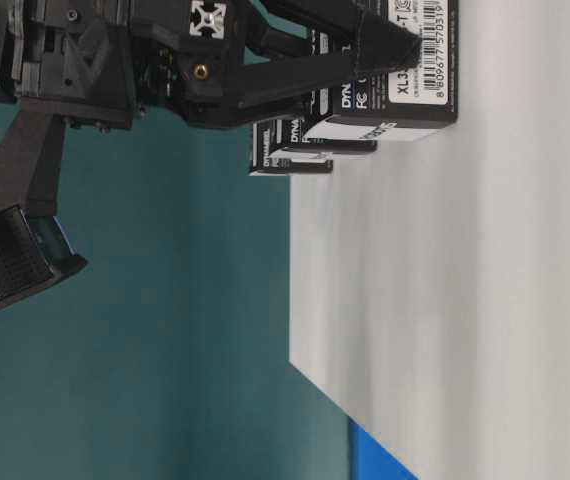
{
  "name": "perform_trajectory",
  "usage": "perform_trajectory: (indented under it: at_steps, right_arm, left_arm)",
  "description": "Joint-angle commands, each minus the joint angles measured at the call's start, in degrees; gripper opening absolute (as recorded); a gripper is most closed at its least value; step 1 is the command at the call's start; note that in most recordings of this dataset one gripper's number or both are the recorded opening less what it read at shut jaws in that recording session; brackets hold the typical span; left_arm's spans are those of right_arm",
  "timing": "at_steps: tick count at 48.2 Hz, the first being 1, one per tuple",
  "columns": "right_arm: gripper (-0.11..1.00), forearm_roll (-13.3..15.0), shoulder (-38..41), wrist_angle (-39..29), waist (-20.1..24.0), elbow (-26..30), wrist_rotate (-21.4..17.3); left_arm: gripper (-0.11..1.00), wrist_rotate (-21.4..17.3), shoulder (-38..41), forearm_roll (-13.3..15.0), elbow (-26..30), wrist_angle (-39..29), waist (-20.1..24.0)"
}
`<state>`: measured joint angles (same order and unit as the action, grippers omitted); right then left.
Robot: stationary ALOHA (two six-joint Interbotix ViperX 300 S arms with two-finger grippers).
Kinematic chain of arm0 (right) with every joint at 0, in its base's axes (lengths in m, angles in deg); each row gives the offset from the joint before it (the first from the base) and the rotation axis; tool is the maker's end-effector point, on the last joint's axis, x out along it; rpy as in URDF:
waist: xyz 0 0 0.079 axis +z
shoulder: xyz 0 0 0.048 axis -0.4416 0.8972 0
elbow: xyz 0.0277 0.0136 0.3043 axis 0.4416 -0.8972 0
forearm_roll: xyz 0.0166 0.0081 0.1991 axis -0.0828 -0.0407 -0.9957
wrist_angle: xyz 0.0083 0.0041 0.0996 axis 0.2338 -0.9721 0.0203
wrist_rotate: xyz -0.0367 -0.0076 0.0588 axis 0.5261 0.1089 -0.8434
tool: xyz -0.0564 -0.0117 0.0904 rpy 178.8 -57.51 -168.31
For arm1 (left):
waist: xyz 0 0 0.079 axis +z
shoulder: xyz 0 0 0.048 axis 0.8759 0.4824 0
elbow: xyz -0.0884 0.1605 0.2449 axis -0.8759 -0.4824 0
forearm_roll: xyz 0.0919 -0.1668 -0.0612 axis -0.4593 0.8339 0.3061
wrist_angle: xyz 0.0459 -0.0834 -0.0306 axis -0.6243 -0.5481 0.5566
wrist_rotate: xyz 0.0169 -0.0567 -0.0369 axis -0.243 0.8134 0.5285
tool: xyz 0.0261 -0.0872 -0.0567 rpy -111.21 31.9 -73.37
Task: Place the box from the white plastic tray onto the white base.
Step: 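Align the box below the two boxes on the base and lower it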
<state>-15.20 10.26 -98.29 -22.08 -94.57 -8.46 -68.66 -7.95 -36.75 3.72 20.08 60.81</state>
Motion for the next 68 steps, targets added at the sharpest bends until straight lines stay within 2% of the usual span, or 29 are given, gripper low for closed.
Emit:
perform_trajectory:
  at_steps: [1,27,30,37,41,51,68]
  right_arm:
    - [0.58,0.26,0.62,0.26,-0.18,0.09,0.18]
    - [0.59,0.26,0.62,0.26,-1.14,0.0,0.26]
    - [0.64,0.26,0.53,0.44,-1.14,-0.09,0.79]
    - [0.92,0.26,0.09,0.7,-1.14,-1.14,1.49]
    - [0.99,0.26,-0.26,1.23,-1.14,-1.85,2.72]
    - [0.99,0.18,-0.79,4.04,-1.05,-2.55,3.25]
    - [0.99,0.0,-2.11,4.31,-1.14,-2.55,3.08]
  left_arm:
    - [-0.07,0.09,0.44,-0.09,1.49,0.26,0.18]
    - [-0.07,0.09,0.35,-0.09,1.41,0.26,0.18]
    - [-0.07,0.09,0.35,-0.09,1.41,0.26,0.18]
    - [-0.07,0.09,0.35,-0.09,1.49,0.26,0.18]
    - [-0.07,0.09,0.35,-0.09,1.41,0.26,0.18]
    - [-0.07,0.09,0.35,-0.09,1.49,0.26,0.18]
    - [-0.07,0.18,0.44,-0.09,1.41,0.18,0.18]
